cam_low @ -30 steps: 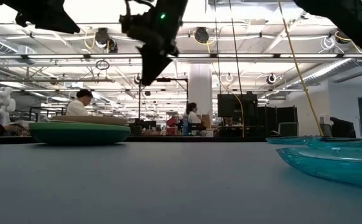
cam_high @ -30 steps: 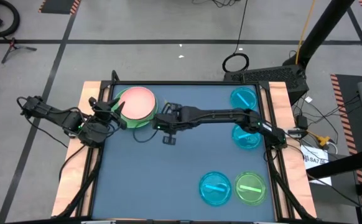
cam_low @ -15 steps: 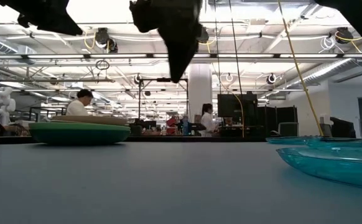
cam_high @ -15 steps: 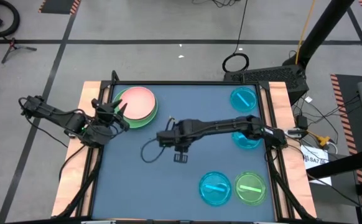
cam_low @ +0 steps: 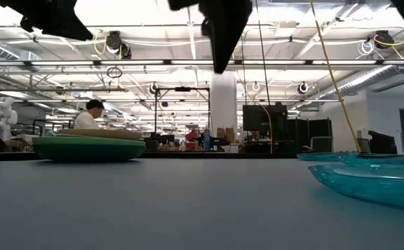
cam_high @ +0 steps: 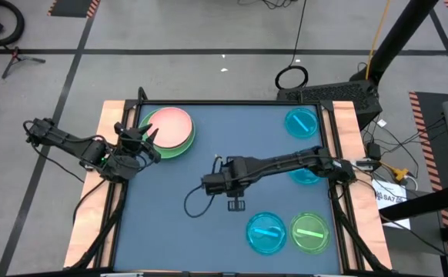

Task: Stack plastic plates
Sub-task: Stack the middle blue plate on top of the pink plate

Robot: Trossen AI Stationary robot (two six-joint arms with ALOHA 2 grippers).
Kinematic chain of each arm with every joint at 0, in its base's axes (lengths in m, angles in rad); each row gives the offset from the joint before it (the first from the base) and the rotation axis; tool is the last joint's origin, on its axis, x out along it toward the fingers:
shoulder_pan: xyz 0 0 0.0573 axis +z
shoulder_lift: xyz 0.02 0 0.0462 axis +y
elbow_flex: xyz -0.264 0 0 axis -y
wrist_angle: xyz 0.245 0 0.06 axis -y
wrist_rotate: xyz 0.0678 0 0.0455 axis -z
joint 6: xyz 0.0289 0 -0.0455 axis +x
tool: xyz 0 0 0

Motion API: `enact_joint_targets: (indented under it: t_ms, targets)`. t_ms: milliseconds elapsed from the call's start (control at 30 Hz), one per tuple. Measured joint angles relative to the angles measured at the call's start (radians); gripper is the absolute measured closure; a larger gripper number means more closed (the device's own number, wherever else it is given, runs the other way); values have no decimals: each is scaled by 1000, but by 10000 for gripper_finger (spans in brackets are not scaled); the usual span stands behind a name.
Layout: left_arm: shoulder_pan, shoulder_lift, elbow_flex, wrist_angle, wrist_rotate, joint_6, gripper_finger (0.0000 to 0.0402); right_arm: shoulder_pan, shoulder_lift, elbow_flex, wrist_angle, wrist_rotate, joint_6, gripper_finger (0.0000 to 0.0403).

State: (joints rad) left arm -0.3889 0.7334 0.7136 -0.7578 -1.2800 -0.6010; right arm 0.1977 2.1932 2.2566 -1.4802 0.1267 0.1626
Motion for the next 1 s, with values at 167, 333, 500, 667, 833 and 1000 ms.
enact_joint_targets:
  t_ms: [167,333,500,667,833,1000]
  targets:
    - [0,0,0,0,33,-11,272,3,-171,-201,169,60,37,321]
    - [-5,0,0,0,84,-30,272,-26,-415,-584,455,61,124,321]
    - [-28,0,0,0,86,-61,272,-100,-627,-936,543,87,429,321]
    - [-54,0,0,1,86,-64,272,-202,-761,-1177,459,63,839,312]
    - [-55,0,0,1,82,-52,272,-262,-792,-1311,457,-1,948,286]
    - [-55,0,0,0,78,-40,272,-297,-749,-1347,459,2,956,278]
